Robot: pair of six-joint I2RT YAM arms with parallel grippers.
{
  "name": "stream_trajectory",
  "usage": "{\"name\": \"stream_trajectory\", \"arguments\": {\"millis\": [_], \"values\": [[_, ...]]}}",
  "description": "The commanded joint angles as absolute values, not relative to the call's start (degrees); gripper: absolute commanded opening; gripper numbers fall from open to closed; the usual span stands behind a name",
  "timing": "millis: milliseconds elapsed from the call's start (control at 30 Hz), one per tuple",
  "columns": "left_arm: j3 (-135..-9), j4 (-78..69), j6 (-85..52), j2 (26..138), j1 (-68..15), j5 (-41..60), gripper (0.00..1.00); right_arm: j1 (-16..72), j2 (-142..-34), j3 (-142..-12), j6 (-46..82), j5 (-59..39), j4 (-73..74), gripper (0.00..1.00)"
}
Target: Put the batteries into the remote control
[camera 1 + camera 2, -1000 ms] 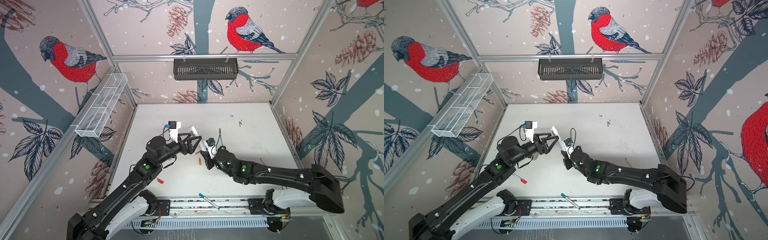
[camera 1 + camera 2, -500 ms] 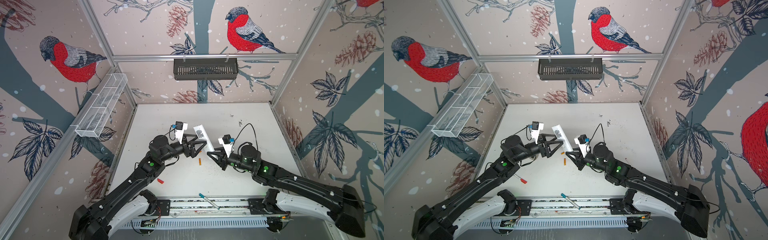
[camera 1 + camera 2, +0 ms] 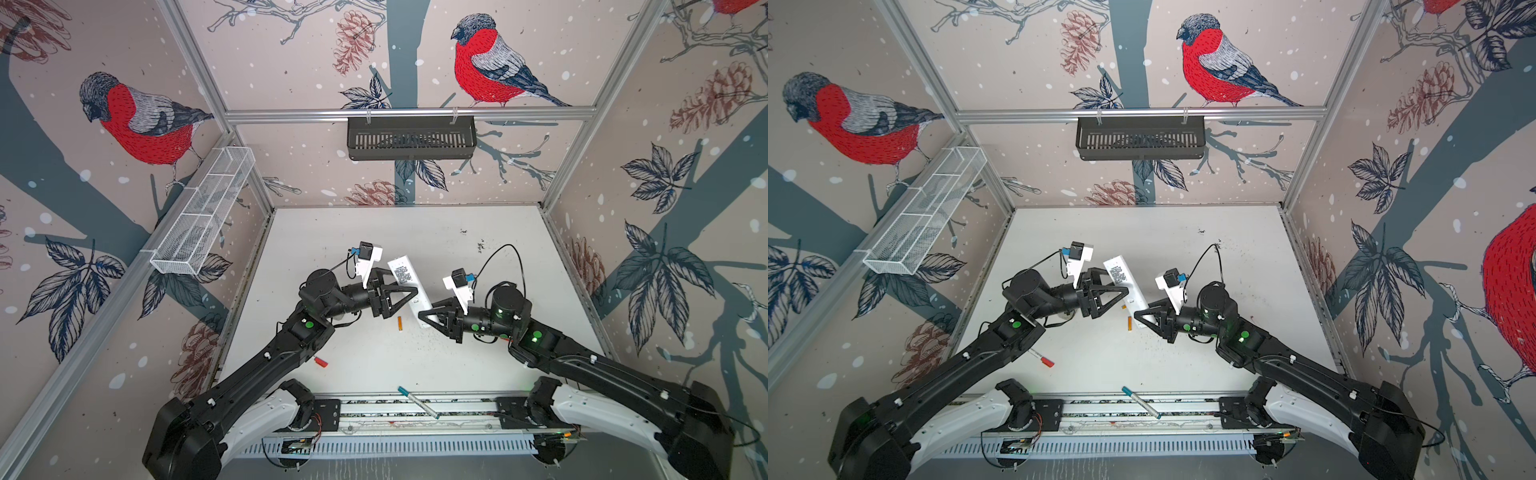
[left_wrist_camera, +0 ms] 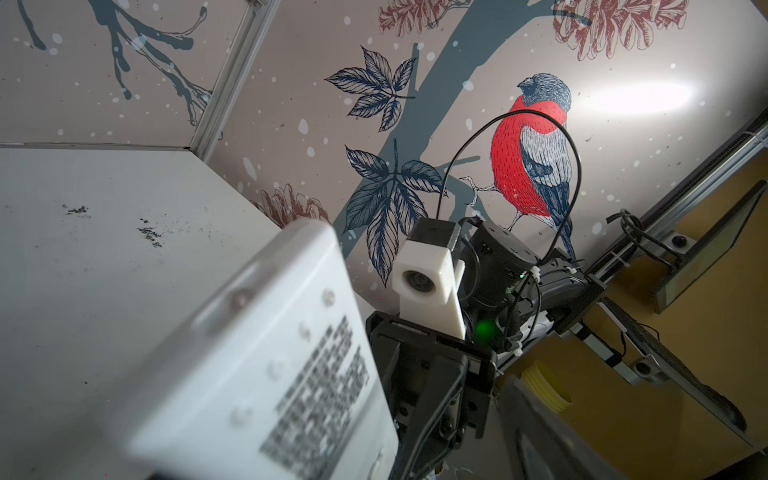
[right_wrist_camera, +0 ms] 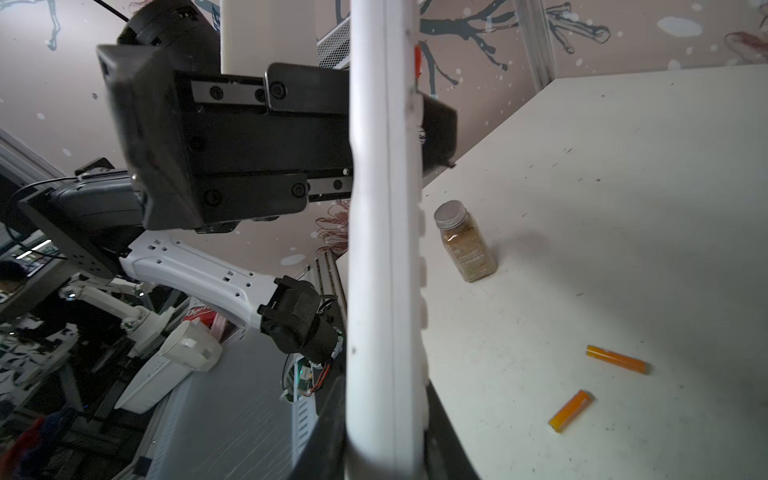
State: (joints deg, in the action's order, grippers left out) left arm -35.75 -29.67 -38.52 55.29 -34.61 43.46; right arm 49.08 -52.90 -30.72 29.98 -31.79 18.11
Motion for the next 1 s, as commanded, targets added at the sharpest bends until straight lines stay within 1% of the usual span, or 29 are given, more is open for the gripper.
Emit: {"name": "stream_trajectory", "arguments": {"millis": [0, 167, 233, 333, 400, 467, 567, 733, 800, 867, 900, 967], "values": [[-36.1, -34.3, -38.0, 55.3, -34.5, 46.0, 0.84, 49.0, -53.3, -31.2, 30.9, -36.8, 21.7, 0.21], [-36.2, -35.6, -37.9, 54.7, -34.5, 49.4, 0.75, 48.4, -54.5, -31.3, 32.6, -40.0, 23.0, 0.22], [-36.8, -34.5, -37.4, 54.7, -34.5, 51.4, 0.72, 47.1, -55.8, -31.4, 34.2, -43.5, 24.3, 0.23], [-37.2, -33.3, -36.8, 54.7, -34.5, 54.0, 0.65, 45.7, -57.2, -31.6, 35.6, -47.2, 25.8, 0.23], [-37.4, -31.8, -36.1, 54.3, -34.5, 54.4, 0.53, 45.0, -58.1, -32.2, 35.3, -49.2, 25.3, 0.23], [-37.3, -30.6, -35.4, 53.3, -34.5, 53.8, 0.43, 44.6, -58.7, -32.9, 34.4, -50.0, 23.9, 0.23], [-36.9, -29.3, -34.4, 51.8, -34.5, 52.7, 0.37, 43.9, -59.7, -33.4, 33.9, -51.4, 23.0, 0.23], [-37.3, -26.9, -32.8, 51.4, -34.5, 51.6, 0.21, 43.3, -60.7, -33.9, 32.5, -51.4, 21.4, 0.25], [-37.3, -26.5, -32.7, 51.2, -34.5, 50.5, 0.12, 43.1, -60.6, -34.0, 31.9, -50.8, 20.9, 0.28], [-37.1, -26.1, -32.5, 51.2, -34.5, 49.4, 0.06, 42.9, -60.3, -34.0, 31.2, -50.0, 20.2, 0.31], [-37.0, -25.7, -32.2, 51.2, -34.5, 48.8, 0.02, 42.8, -60.1, -33.8, 31.0, -49.8, 20.0, 0.32], [-36.9, -24.6, -31.5, 51.2, -34.5, 46.8, 0.00, 42.5, -59.7, -33.4, 30.6, -49.3, 19.8, 0.35]]}}
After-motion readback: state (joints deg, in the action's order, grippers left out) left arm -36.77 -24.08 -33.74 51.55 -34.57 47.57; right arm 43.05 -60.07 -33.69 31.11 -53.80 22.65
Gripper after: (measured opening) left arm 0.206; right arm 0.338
